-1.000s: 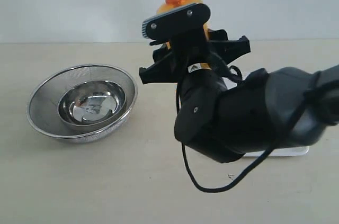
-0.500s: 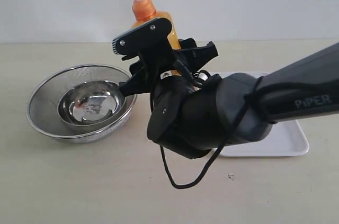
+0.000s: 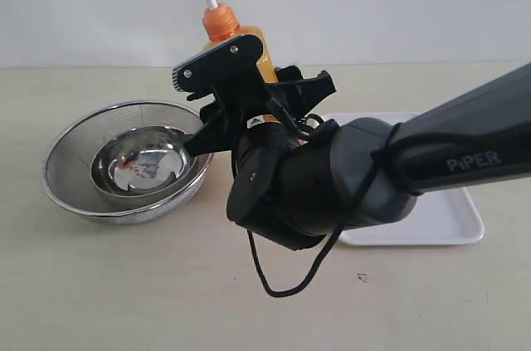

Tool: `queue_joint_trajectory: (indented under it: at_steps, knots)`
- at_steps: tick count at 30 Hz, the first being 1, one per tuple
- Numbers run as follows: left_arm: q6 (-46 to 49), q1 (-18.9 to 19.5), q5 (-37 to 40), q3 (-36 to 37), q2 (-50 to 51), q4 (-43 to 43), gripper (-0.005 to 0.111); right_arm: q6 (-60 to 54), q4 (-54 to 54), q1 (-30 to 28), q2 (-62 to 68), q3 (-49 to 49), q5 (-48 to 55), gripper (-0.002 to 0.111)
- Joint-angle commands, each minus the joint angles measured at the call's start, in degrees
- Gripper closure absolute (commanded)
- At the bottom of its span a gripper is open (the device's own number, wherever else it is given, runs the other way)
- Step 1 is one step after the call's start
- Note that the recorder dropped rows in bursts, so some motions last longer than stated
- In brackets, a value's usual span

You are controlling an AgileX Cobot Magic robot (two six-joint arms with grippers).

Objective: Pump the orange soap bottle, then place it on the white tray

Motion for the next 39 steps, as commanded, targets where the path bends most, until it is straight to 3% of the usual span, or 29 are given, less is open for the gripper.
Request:
queue_joint_trajectory:
  at_steps: [1, 39]
  knots:
    - [0.47, 0.18, -0.42, 0.21, -0.17, 0.09, 0.102, -0.92, -2.32, -0.05, -0.70, -0.87, -3.90, 0.108]
    - [0.47, 0.18, -0.42, 0.21, -0.17, 0.09, 0.102, 0.96, -0.23, -0.05, -0.17, -0.87, -2.27, 0.108]
